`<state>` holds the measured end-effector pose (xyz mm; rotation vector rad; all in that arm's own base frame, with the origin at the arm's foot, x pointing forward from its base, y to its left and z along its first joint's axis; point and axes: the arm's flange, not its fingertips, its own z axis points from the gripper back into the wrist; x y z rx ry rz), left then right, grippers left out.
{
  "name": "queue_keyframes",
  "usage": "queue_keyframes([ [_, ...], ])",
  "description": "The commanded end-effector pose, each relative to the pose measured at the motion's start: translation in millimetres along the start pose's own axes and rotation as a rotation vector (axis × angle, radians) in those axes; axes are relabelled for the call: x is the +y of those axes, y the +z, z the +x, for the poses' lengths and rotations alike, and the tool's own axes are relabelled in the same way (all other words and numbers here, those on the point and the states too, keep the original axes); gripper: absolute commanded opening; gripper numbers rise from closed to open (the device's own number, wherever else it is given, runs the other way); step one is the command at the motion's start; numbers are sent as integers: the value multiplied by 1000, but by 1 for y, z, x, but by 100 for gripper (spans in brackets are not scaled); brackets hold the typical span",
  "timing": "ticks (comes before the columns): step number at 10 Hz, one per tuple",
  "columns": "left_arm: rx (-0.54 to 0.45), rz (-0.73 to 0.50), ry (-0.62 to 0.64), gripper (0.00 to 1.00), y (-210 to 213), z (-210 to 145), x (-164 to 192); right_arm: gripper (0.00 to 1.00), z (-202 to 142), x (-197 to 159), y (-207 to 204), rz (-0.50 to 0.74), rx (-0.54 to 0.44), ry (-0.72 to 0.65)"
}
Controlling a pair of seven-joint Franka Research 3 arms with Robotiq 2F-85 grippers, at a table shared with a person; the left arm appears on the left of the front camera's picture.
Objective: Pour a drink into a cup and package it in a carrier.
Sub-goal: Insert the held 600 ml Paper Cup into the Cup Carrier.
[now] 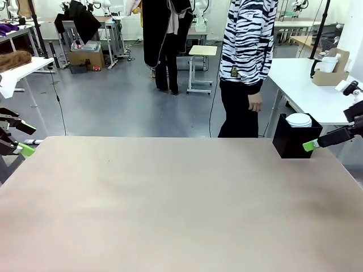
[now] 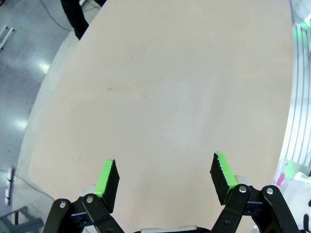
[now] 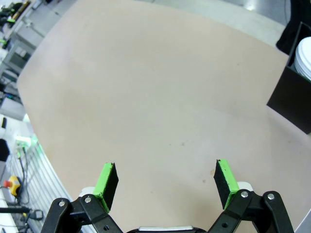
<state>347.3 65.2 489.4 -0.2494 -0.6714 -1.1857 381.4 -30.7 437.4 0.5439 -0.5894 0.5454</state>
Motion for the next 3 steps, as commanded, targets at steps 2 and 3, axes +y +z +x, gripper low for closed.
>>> queue_keyframes([
  [2,-20,-7,0,94,0,1,1,100,-3,-3,-2,-10,1,7],
  [3,-20,-7,0,94,0,1,1,100,-3,-3,-2,-10,1,7],
])
